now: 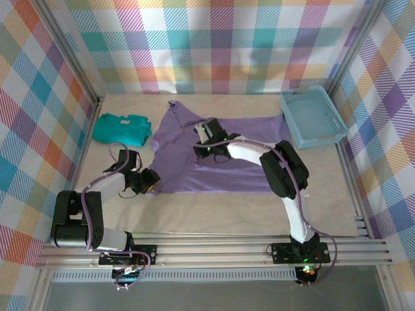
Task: Fold the inside-out t-shirt
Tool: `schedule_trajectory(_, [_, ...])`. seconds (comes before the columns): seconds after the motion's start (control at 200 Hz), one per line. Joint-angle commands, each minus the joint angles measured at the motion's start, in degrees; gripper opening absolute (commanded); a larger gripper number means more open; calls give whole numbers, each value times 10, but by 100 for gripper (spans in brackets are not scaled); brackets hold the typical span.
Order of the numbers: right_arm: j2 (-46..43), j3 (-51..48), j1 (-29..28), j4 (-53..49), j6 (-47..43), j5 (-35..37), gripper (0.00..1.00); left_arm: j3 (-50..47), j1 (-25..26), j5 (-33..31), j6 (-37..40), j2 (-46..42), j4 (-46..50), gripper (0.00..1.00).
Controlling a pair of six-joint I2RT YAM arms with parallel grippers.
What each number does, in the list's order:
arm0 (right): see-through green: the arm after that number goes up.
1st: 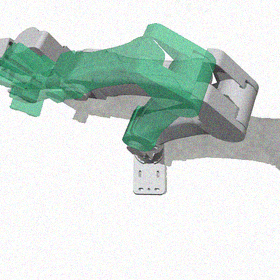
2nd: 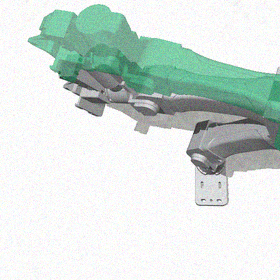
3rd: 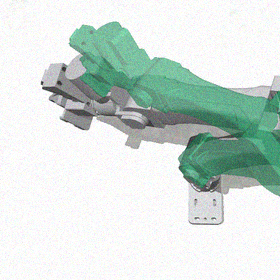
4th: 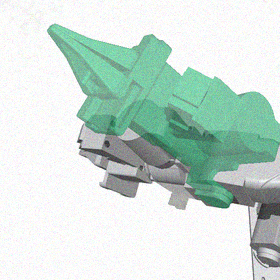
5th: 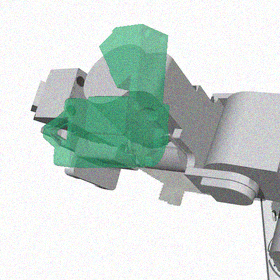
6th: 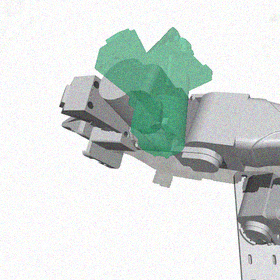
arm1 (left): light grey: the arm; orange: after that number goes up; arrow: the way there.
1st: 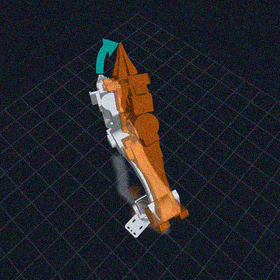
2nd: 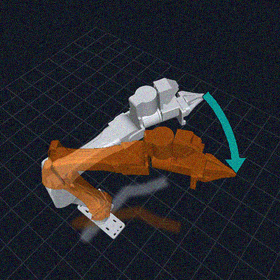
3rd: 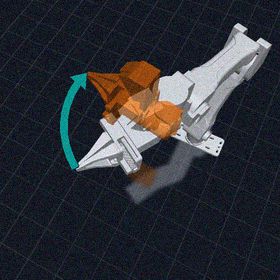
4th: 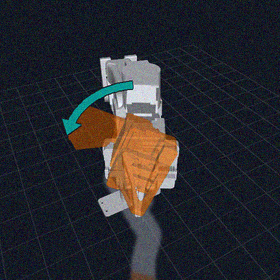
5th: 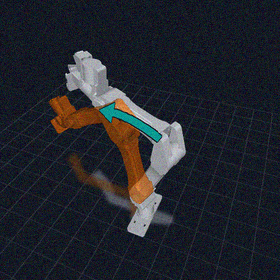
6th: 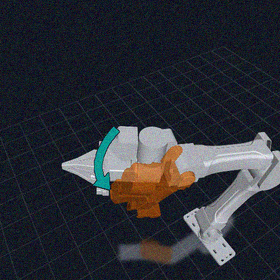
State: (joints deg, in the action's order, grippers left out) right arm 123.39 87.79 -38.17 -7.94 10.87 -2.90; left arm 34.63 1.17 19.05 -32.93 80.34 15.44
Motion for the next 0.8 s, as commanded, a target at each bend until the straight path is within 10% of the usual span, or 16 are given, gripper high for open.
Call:
schedule_trajectory(0.0, [46,59,23,-66,110,-27,34,-9,-7,-22,15,1,23,38])
schedule_trajectory(0.435, [-290,-274,126,-160,75,17,45,30,40,-35,-11,-122,13,52])
schedule_trajectory(0.795, [-256,-315,273,-322,118,33,41,82,77,9,-4,63,-20,49])
